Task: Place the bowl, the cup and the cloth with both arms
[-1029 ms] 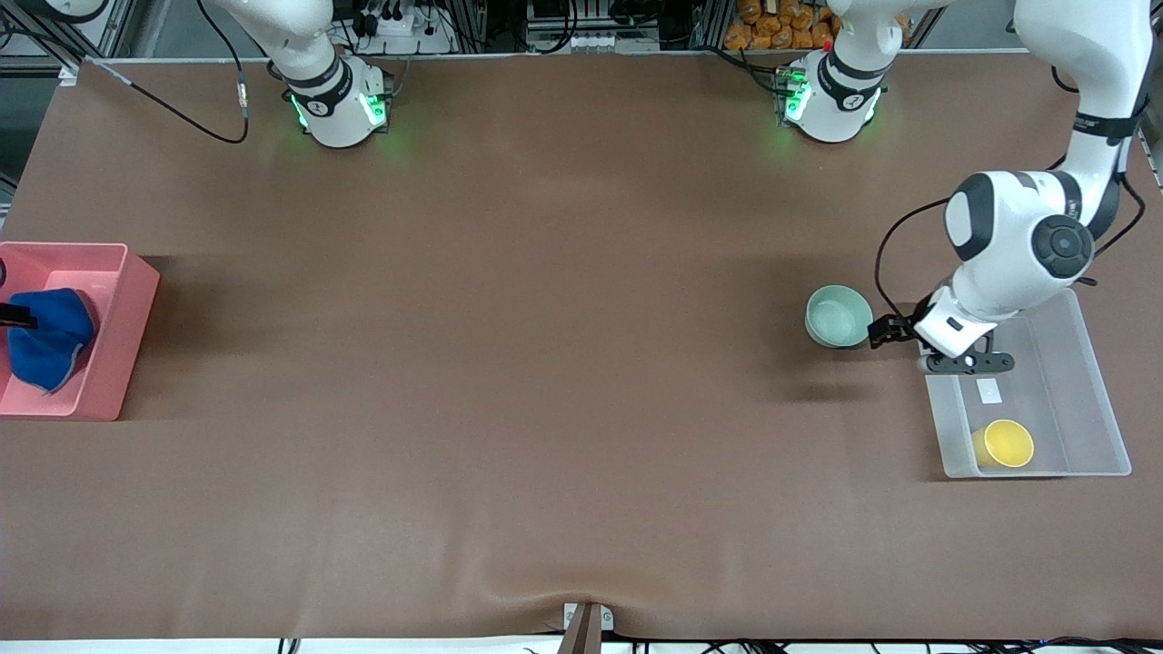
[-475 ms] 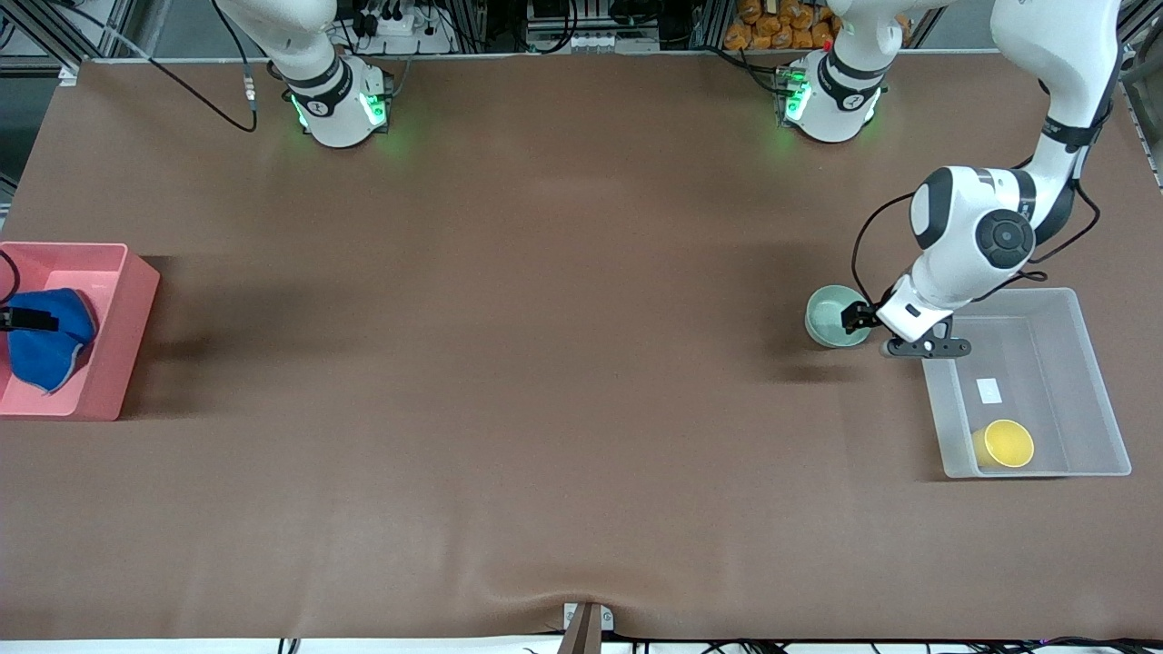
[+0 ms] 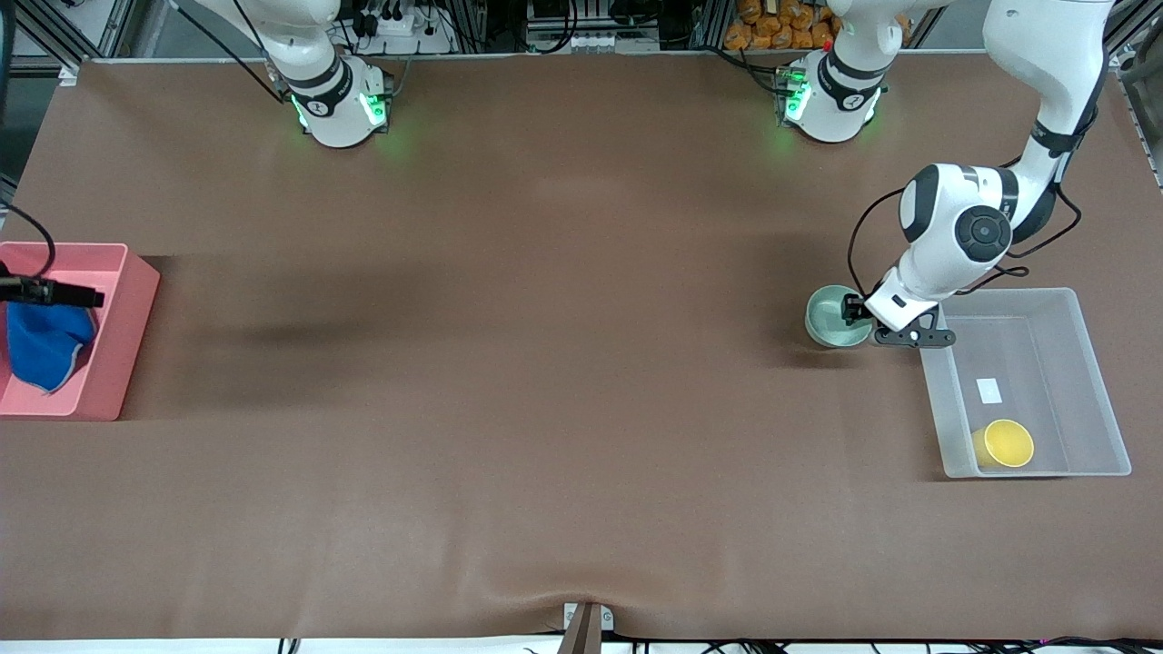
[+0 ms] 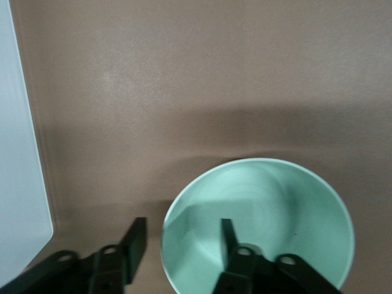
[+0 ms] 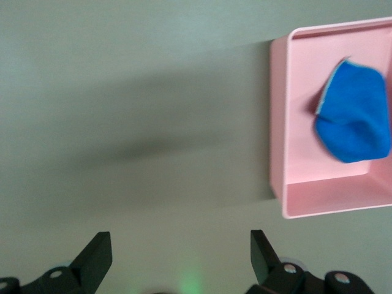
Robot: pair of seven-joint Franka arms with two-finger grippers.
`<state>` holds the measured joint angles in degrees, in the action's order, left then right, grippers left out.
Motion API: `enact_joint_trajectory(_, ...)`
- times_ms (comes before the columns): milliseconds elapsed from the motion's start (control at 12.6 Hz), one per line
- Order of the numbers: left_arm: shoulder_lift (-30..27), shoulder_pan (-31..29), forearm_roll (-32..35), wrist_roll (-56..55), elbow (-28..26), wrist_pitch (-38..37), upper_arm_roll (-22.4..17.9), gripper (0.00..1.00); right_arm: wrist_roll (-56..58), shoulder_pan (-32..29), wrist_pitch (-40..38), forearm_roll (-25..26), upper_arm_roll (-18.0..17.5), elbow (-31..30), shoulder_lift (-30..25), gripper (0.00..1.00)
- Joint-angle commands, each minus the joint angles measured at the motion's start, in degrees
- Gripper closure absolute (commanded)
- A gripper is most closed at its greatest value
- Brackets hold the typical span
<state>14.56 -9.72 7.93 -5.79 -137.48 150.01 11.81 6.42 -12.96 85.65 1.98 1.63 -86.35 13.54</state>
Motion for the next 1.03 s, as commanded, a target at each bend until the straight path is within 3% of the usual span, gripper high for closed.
enact_joint_trajectory(0, 0.2, -1.4, 2.0, -1.7, -0.5, 1.8, 0.3, 0.90, -1.4, 0.2, -3.3, -5.2, 0.6, -2.5, -6.1, 0.00)
enact_joint_trajectory(79, 0.1, -1.4, 2.0, -2.6, -0.3, 1.8, 0.4, 1.00, -3.6, 1.7, -4.3, -5.5, 0.7, -2.4, -7.2, 0.00)
enact_joint_trajectory(396, -0.5, -1.4, 2.0, -5.1, 5.1, -2.0, 0.5, 1.00, -16.1, 9.2, -5.2, -5.0, 0.7, -2.4, -10.7, 0.00)
enact_joint_trajectory(712, -0.3, -1.8, 1.4, -4.1, 22.5, -24.4, 0.4, 1.00, -12.2, 9.5, -6.0, -4.6, 0.8, -2.3, -13.0, 0.00)
enact_joint_trajectory(950, 1.0, -4.4, 1.1, -0.7, 31.6, -32.2, 0.0, 1.00, -9.2, 9.2, -6.1, -4.4, 0.9, -2.3, -14.8, 0.00)
